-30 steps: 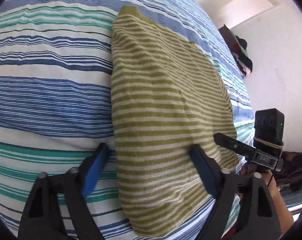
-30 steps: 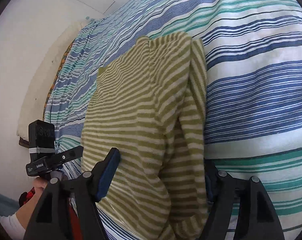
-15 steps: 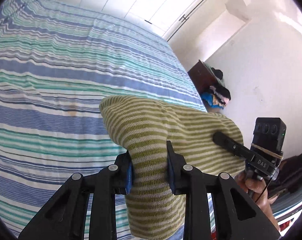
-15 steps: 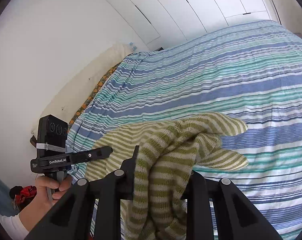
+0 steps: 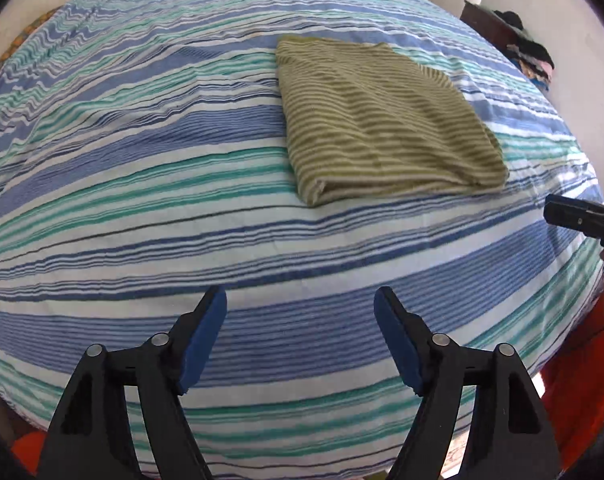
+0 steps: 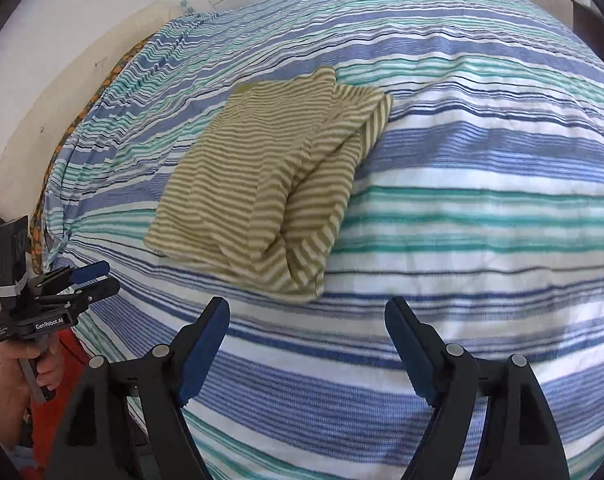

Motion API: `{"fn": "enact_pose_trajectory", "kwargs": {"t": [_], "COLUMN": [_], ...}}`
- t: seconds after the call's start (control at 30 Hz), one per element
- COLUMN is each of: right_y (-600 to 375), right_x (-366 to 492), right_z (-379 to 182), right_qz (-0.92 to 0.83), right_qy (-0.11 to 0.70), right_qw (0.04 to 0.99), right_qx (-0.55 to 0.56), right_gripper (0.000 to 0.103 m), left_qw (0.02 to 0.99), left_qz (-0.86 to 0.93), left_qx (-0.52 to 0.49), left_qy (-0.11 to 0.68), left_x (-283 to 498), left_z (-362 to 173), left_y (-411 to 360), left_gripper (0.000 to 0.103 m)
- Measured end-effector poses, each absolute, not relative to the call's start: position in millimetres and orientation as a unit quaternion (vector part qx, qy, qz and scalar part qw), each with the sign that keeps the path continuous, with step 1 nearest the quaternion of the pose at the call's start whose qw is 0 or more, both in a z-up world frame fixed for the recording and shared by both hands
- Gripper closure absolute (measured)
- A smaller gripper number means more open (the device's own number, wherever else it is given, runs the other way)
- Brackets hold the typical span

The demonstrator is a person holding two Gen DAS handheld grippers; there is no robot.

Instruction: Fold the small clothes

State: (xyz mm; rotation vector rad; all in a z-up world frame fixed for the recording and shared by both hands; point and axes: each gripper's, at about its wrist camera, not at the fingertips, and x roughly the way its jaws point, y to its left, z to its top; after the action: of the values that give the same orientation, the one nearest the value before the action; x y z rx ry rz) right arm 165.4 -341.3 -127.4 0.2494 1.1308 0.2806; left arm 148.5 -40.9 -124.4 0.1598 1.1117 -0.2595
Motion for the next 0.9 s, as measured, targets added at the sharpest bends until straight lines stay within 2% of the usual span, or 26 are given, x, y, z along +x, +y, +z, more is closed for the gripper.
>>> {"fn": "enact_pose_trajectory", "kwargs": {"t": [0.03,0.07,0.17,0.23,0.43,0.9], "right_y": [-338,-334,-316,-304,-273,-215], "right_x": [144,125,77,56,25,-5], "right_z": [-125,-121,-95,-75,-35,-2], "right_qz": [0.124,0.114,0.09,0.083,0.053,0.069], "right_qy": [0.529,0.523,0.492,0.476,0.459,0.476], "right_qw": [0.832,0.839,0.863,0.873,0.887,0.875], "right_qx": [0.112,0.102,0.071,0.059,0.011,-0.056], "right_gripper": [0.016,0.008,0.002,0.001,0.001,0.001], "left_qw": [0.846,0.854,0.879,0.89,0.897,0.88], "left_qz": [-0.117,-0.109,-0.077,-0.053,-0.026,0.002], "left_qx": [0.092,0.11,0.143,0.126,0.077,0.062], "left_qy": [0.512,0.497,0.448,0.434,0.434,0.471], "left_x": [134,120,92,82,62,37], "left_z": [-118,-111,-77,-56,-24,-17], "left_y": [-44,-48,-53,-50,-31,-17], "left_gripper": [0.01,0.007,0.005,0.002,0.002,0.002]}}
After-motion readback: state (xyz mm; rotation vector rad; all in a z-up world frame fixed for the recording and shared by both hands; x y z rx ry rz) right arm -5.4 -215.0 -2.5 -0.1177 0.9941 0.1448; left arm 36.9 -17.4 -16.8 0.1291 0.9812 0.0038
